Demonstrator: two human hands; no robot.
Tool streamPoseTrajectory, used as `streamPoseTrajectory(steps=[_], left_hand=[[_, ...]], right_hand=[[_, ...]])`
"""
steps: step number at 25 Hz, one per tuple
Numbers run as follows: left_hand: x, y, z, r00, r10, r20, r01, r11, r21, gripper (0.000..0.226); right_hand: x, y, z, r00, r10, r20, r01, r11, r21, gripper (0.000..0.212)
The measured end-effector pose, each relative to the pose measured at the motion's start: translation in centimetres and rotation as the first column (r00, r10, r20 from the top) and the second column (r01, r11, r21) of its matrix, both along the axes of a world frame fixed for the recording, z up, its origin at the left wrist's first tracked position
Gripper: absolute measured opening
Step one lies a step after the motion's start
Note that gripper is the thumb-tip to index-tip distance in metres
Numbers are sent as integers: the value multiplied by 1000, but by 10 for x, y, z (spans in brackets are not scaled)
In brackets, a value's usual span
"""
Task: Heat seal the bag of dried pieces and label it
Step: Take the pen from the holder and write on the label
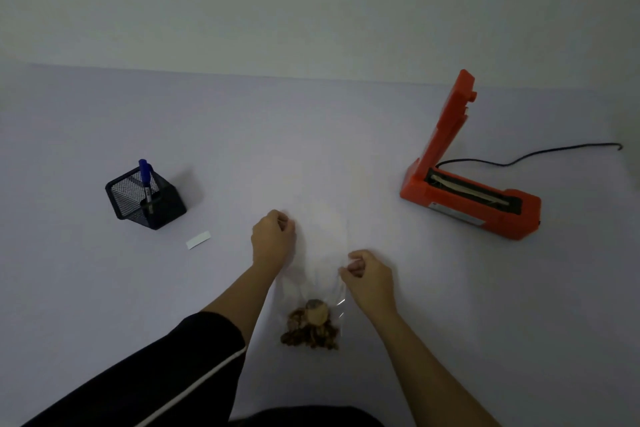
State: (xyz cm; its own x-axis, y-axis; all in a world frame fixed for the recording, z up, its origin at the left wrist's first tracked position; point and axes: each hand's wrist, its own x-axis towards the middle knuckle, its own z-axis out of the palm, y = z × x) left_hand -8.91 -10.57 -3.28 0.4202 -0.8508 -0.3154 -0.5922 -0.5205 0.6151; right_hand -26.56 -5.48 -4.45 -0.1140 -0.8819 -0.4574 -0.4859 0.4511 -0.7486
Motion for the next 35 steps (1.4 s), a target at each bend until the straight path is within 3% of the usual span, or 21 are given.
streamPoseTrajectory(steps=[2,4,6,9,12,18,21,24,30,35], left_hand=[[5,3,2,1000,-13,-15,12,999,-33,21],[12,3,14,999,-47,-27,44,993,-111,25],[29,6,38,996,-91,-3,88,971,-222,26],[75,16,75,990,-126,58,139,914,-382,24],[135,30,96,994,-36,107,80,893,-444,23],[225,48,88,981,148,122,-107,951,-291,30],[236,44,75,994,100,39,-95,990,-104,40],[243,35,69,1000,30,6,-29,991,-133,31],[249,33,65,999,53,-4,-53,990,-133,31],[253,38,72,998,58,-35,-60,997,-50,50]], right_hand=[[4,-3,8,998,-23,-55,20,999,-50,33],[7,-12,25,990,-105,-91,84,973,-214,31],[18,-26,46,985,-169,-27,145,908,-392,24],[51,-48,73,990,-120,72,140,860,-491,19],[104,-70,86,995,-1,95,51,852,-522,15],[218,-98,86,955,295,7,-250,824,-509,20],[263,-110,88,885,459,-84,-452,799,-397,34],[302,-122,84,800,576,-168,-596,734,-326,45],[328,-133,84,807,571,-149,-580,717,-387,26],[316,-133,129,878,475,60,-389,781,-488,19]])
